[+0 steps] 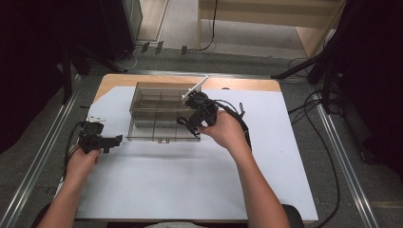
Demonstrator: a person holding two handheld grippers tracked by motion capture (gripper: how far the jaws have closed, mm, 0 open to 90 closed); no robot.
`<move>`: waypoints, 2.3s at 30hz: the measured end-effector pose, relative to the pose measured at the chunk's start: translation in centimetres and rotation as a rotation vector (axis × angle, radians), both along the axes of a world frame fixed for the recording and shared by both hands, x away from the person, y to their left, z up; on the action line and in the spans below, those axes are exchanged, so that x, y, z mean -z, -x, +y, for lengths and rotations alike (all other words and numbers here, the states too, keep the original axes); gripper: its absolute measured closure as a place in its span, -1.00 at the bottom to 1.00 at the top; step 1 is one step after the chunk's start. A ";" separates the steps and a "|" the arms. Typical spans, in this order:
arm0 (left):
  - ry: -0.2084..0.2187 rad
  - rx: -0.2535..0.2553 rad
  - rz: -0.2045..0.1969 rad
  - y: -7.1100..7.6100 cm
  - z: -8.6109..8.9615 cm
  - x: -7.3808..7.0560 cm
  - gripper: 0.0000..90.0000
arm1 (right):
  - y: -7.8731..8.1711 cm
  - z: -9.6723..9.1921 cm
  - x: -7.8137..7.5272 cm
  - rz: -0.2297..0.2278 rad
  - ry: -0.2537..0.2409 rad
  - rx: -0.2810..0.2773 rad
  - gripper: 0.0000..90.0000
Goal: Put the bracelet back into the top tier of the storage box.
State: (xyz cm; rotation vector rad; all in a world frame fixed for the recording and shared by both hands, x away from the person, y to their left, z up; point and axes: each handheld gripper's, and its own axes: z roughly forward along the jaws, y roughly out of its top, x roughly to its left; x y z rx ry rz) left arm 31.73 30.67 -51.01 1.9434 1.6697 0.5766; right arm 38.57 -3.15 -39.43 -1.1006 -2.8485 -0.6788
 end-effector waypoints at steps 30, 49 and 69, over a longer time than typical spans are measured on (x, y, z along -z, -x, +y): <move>-0.009 -0.033 0.003 1.0 1.0 0.0 -0.67 | -1.2 1.0 1.8 0.015 0.037 -0.015 0.74; -0.008 -0.028 0.002 0.8 0.9 0.0 -0.67 | -1.1 1.1 2.4 0.049 0.053 -0.018 0.72; -0.007 -0.026 0.002 0.8 0.8 0.0 -0.67 | -1.1 1.3 2.9 0.071 0.063 -0.012 0.67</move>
